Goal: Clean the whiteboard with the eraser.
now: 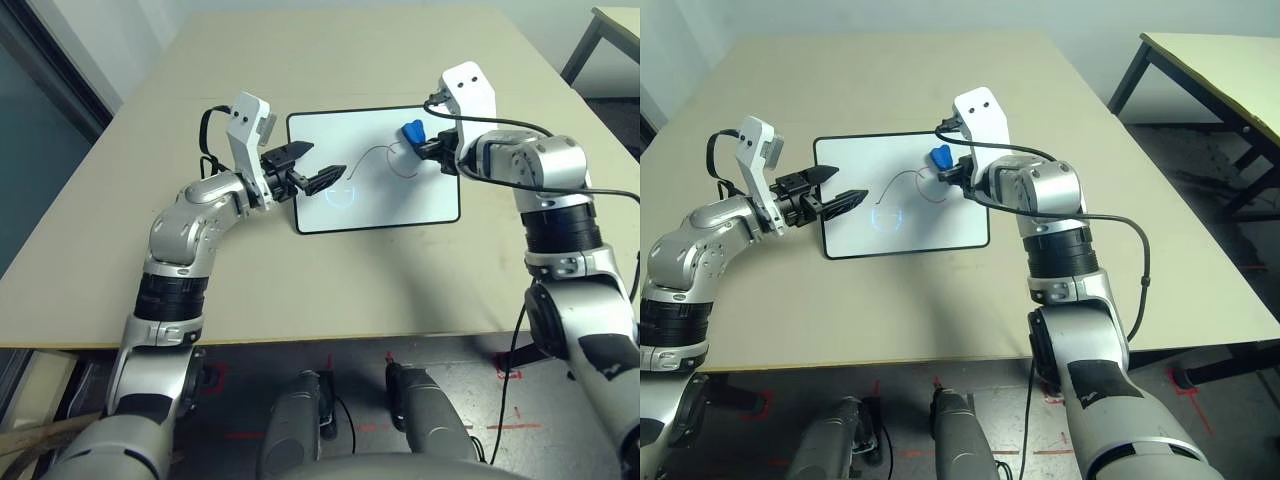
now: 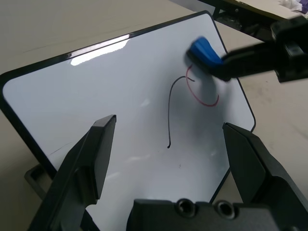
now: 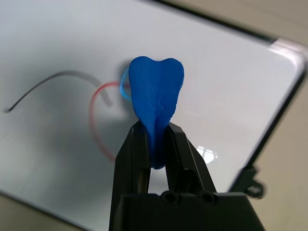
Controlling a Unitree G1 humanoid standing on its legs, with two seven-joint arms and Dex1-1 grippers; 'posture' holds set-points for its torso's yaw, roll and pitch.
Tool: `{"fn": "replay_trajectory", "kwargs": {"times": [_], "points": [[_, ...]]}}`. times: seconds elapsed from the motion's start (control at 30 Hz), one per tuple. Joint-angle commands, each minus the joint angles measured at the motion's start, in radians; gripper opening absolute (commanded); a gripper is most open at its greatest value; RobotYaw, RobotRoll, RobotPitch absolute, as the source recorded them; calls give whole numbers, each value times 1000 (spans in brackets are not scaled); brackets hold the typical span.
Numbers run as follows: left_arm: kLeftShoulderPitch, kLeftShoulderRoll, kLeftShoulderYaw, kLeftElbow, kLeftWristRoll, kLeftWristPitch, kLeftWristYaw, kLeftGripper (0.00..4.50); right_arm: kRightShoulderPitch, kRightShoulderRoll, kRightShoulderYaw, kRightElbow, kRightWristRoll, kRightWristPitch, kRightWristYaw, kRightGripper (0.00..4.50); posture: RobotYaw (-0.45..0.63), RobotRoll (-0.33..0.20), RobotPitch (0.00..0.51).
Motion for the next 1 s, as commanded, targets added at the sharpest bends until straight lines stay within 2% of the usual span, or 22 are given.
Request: {"fn": "replay_trajectory", "kwargs": {"times": [0.03, 0.17, 0.43, 0.53, 0.8, 0.9, 1.0], "points": [[5, 4, -2, -7, -2, 4, 0, 4500, 65, 24, 49, -95, 36, 103, 12, 409, -116, 0, 160], [1, 4, -4, -3, -1, 2, -1, 4500, 89, 26, 56, -125, 39, 124, 12, 409, -114, 0, 156], [0, 5, -6, -9, -3, 5, -1, 4500, -40, 16, -28, 100, -15, -73, -46, 408, -110, 0, 154], [2, 6, -7, -10, -4, 5, -1, 4500, -47, 23, -31, 121, -17, -85, -47, 407, -109, 0, 153], [4, 10, -4, -6, -5, 2, -3, 4500, 103, 37, 56, -129, 39, 112, -5, 407, -111, 0, 155], [3, 11, -4, -3, -5, 1, -4, 4500, 109, 31, 55, -133, 34, 113, -7, 407, -112, 0, 156], [3, 11, -4, -1, -4, 0, -5, 4500, 55, 22, 15, -51, 7, 44, -28, 407, -114, 0, 158]]}}
